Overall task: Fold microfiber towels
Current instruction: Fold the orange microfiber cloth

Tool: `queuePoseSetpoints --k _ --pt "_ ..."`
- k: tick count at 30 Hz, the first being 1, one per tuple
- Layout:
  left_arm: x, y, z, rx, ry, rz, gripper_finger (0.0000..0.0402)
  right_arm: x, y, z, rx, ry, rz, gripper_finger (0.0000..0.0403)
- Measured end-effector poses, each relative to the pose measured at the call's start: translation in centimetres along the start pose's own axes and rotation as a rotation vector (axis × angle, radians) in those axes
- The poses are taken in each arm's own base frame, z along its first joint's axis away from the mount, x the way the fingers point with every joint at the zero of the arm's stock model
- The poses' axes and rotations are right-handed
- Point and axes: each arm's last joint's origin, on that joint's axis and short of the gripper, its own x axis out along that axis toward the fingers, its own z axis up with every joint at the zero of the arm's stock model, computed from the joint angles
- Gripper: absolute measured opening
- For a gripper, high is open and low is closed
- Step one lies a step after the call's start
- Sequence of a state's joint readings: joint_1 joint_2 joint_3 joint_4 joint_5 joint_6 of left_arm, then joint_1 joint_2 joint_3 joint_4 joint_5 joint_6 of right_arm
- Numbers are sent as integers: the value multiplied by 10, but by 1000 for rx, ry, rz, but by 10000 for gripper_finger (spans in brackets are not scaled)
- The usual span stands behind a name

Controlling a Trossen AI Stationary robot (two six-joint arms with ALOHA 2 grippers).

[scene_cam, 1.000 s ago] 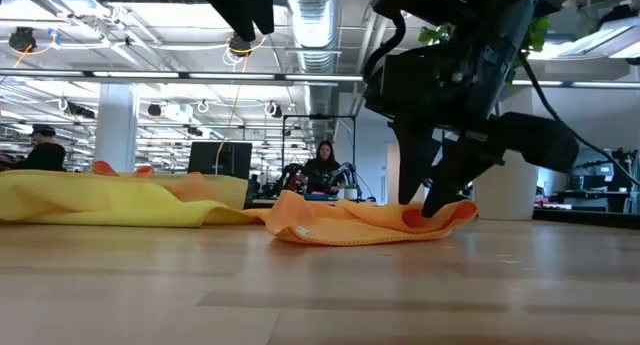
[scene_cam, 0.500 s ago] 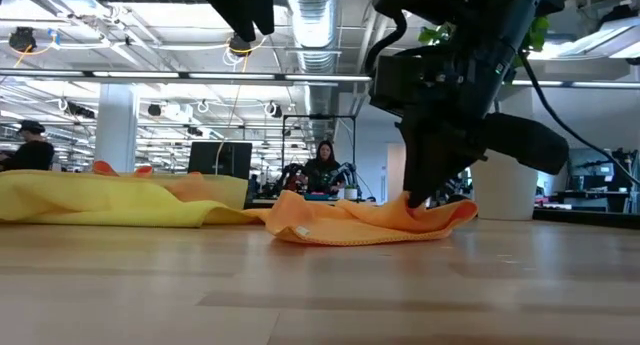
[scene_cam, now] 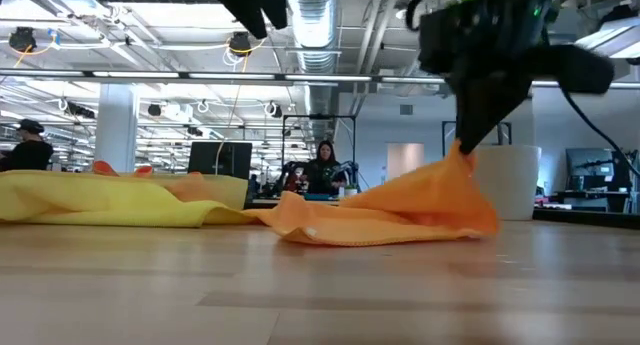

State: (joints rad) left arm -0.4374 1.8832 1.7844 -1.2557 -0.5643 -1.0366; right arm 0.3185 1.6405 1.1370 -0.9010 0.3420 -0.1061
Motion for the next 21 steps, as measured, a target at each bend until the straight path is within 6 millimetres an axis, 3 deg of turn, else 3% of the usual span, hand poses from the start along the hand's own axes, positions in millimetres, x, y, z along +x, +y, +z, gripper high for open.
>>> queuePoseSetpoints --k 8,15,21 --pt "9 -14 3 36 -72 -45 155 -33 -10 -23 96 2 2 3" --pt "55 -52 -10 234 -72 -74 155 -32 -13 -28 88 48 6 3" --pt "84 -69 -33 437 132 -172 155 -31 -19 -31 59 76 5 4"
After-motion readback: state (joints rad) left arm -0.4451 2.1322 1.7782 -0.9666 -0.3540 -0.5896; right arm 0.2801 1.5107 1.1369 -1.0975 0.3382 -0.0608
